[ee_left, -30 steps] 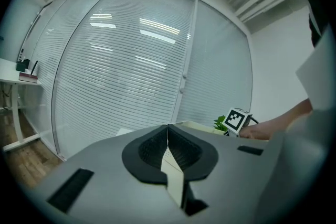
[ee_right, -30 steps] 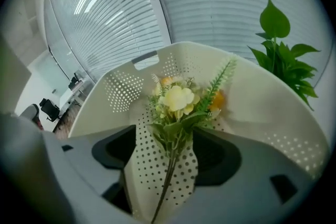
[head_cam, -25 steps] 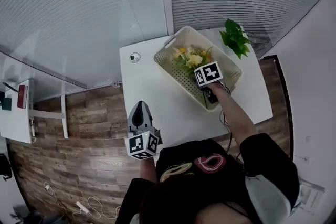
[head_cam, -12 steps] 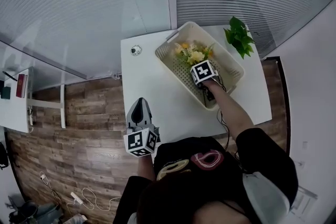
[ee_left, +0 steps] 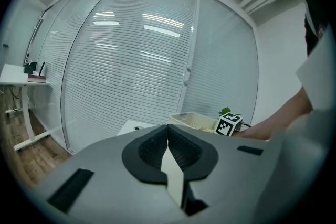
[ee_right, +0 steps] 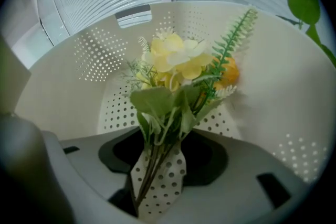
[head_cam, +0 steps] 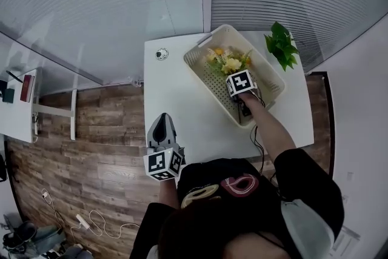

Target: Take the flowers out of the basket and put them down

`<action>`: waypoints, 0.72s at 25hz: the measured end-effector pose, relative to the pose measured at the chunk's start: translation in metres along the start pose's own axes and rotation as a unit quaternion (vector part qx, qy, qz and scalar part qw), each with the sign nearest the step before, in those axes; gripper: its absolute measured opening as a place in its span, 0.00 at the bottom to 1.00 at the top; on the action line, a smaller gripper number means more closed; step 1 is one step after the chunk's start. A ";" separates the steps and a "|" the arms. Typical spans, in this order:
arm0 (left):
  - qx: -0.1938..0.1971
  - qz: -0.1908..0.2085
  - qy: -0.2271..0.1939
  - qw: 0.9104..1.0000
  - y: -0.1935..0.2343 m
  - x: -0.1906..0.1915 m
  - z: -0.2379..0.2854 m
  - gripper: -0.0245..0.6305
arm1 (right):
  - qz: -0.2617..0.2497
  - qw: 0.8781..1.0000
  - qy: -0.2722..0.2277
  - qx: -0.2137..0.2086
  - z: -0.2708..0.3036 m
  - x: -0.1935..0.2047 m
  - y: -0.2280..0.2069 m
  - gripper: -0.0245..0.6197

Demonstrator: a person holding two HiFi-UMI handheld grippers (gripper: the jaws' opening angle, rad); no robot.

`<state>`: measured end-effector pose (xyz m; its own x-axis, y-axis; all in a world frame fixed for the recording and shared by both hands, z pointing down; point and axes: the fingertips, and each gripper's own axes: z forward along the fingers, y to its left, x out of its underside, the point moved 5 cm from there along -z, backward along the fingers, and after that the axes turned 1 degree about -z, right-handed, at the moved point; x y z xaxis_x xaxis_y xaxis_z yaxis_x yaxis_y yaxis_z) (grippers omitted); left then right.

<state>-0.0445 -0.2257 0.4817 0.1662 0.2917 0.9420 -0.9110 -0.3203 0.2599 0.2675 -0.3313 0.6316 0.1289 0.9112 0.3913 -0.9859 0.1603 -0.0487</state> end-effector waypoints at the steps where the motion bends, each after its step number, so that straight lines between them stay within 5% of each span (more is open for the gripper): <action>1: 0.002 -0.001 0.000 1.000 -0.001 0.000 -0.001 0.07 | 0.001 1.000 -0.001 0.002 -0.001 0.000 -0.002 0.35; 7: -0.005 -0.002 0.005 1.000 -0.002 0.001 -0.007 0.07 | 0.013 1.000 -0.017 -0.008 -0.002 -0.006 -0.003 0.22; 18: -0.007 0.003 -0.004 1.000 0.001 -0.003 -0.017 0.07 | 0.044 0.998 -0.054 0.001 -0.015 -0.014 -0.008 0.14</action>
<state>-0.0523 -0.2113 0.4751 0.1636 0.2826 0.9452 -0.9172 -0.3093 0.2512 0.2755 -0.3392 0.6125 0.0289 0.8753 0.4827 -0.9930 0.0805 -0.0865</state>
